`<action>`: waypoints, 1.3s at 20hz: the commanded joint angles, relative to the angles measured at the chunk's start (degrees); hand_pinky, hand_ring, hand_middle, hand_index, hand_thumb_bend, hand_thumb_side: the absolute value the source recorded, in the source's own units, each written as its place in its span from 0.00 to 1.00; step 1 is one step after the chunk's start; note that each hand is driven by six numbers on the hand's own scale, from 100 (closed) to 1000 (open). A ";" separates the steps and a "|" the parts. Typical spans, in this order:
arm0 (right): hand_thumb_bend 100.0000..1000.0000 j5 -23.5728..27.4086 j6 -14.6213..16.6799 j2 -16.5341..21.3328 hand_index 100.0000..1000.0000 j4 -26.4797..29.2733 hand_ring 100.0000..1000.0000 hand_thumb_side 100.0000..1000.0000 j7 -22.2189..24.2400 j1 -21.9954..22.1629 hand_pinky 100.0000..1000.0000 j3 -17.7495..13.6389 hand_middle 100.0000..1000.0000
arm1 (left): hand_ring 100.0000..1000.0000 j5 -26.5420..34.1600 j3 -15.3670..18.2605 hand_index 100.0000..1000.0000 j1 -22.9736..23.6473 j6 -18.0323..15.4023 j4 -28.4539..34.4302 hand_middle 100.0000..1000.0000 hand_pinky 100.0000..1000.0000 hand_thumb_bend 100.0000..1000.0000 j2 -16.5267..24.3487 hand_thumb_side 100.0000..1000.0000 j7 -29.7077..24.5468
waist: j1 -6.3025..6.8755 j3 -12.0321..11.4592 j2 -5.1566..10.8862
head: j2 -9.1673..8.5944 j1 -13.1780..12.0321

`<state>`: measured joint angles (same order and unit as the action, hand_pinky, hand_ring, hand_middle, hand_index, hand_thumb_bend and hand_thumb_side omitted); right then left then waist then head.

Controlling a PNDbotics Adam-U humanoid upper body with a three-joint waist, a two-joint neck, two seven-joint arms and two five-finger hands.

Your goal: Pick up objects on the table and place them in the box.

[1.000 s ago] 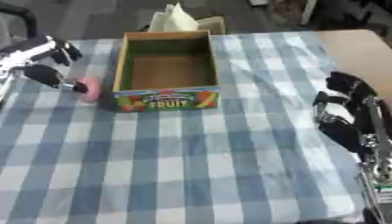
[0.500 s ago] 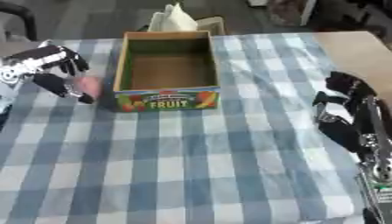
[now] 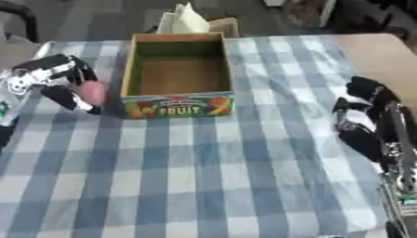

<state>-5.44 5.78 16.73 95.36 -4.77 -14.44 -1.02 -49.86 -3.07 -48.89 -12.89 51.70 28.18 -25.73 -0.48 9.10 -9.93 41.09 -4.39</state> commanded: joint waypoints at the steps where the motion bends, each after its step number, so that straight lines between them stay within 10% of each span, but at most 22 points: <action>1: 0.00 0.08 0.18 0.52 0.80 0.39 0.80 0.00 0.15 -0.68 0.71 -0.17 0.71 | 0.49 -1.18 -0.10 0.63 -0.78 0.25 0.29 0.51 0.61 0.54 0.76 0.07 1.49 | -0.02 -0.01 0.70 | -0.54 -0.05; 15: 0.00 0.10 0.07 0.56 0.80 0.39 0.80 0.00 0.00 -0.52 0.71 -0.24 0.70 | 0.20 -1.83 0.57 0.24 -0.65 1.93 1.55 0.18 0.46 0.07 0.88 0.02 11.21 | 0.23 0.11 0.80 | -0.53 -0.07; 26: 0.00 0.08 0.09 0.62 0.80 0.42 0.80 0.00 0.01 -0.50 0.71 -0.26 0.70 | 0.18 2.94 1.03 0.22 -1.94 2.65 5.98 0.16 0.46 0.00 1.48 0.01 15.87 | 0.33 0.24 0.89 | -0.52 0.00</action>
<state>-5.44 5.77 16.45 95.34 -4.78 -14.42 -1.02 -47.84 -2.81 -49.28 -10.36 55.75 28.17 -10.34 -0.16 9.24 -9.93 40.98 -4.41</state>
